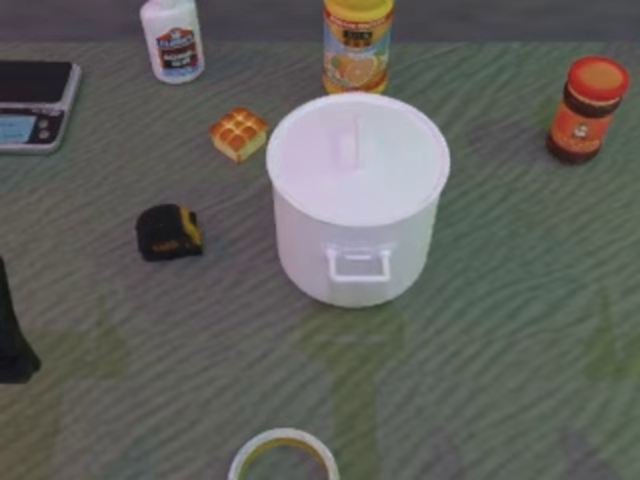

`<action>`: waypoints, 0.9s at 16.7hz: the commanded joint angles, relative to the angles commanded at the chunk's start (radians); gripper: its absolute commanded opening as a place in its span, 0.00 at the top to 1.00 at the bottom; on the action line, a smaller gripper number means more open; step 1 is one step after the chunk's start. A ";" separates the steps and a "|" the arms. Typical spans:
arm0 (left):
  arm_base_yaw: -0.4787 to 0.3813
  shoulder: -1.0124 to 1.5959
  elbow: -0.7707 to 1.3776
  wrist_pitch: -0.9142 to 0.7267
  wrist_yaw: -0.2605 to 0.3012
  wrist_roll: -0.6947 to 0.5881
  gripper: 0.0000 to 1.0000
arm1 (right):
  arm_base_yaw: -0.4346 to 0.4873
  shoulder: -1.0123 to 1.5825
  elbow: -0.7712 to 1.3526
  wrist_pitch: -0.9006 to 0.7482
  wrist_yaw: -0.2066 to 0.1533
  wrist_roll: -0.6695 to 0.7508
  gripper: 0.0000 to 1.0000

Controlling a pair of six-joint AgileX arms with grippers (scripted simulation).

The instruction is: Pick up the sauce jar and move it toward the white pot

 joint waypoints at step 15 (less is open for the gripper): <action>0.000 0.000 0.000 0.000 0.000 0.000 0.00 | -0.037 0.741 0.664 -0.502 -0.001 -0.079 0.00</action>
